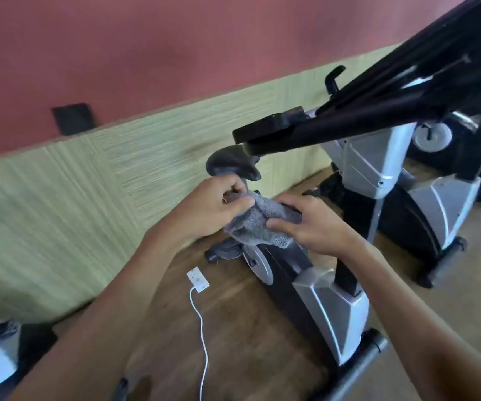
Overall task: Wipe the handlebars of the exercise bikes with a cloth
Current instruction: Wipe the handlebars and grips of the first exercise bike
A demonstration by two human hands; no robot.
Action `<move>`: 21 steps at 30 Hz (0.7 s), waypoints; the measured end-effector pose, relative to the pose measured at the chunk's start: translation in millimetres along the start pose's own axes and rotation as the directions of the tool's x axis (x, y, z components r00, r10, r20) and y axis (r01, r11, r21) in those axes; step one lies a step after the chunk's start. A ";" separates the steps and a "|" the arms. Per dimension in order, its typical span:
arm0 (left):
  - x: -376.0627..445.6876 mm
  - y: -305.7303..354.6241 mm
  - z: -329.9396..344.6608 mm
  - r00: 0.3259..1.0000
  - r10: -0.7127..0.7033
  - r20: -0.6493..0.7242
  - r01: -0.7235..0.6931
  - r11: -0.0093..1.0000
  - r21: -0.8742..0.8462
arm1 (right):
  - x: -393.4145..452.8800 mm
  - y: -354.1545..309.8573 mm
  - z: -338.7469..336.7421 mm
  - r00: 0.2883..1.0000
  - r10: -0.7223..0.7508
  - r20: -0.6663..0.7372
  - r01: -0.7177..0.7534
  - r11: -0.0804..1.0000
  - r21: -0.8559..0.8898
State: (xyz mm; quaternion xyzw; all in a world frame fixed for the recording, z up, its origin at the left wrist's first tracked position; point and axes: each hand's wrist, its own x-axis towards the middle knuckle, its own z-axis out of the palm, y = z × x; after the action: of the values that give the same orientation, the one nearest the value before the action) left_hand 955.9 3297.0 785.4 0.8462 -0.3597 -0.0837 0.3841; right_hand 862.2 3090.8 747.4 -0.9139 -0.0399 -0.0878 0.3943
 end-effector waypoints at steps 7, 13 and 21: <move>20.6 -2.5 26.6 0.905 0.137 0.403 -0.121 0.990 -0.066 | -51.8 1.0 -11.5 0.961 0.079 -0.264 -0.110 0.989 -0.102; 29.9 19.2 55.0 0.796 0.157 0.585 -0.247 0.966 0.076 | -91.9 -4.2 -37.0 0.941 0.178 -0.290 -0.250 0.939 -0.236; 12.0 50.5 118.7 0.915 0.201 0.349 -0.194 0.979 -0.055 | -131.0 -13.5 -47.1 0.792 0.312 -0.525 -0.467 0.863 -0.191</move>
State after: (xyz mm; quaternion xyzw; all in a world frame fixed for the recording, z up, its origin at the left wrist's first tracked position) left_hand 887.5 3196.4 740.9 0.7731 -0.5055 -0.1982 0.3278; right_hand 725.7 3065.3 763.6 -0.9017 0.2644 -0.2308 0.2523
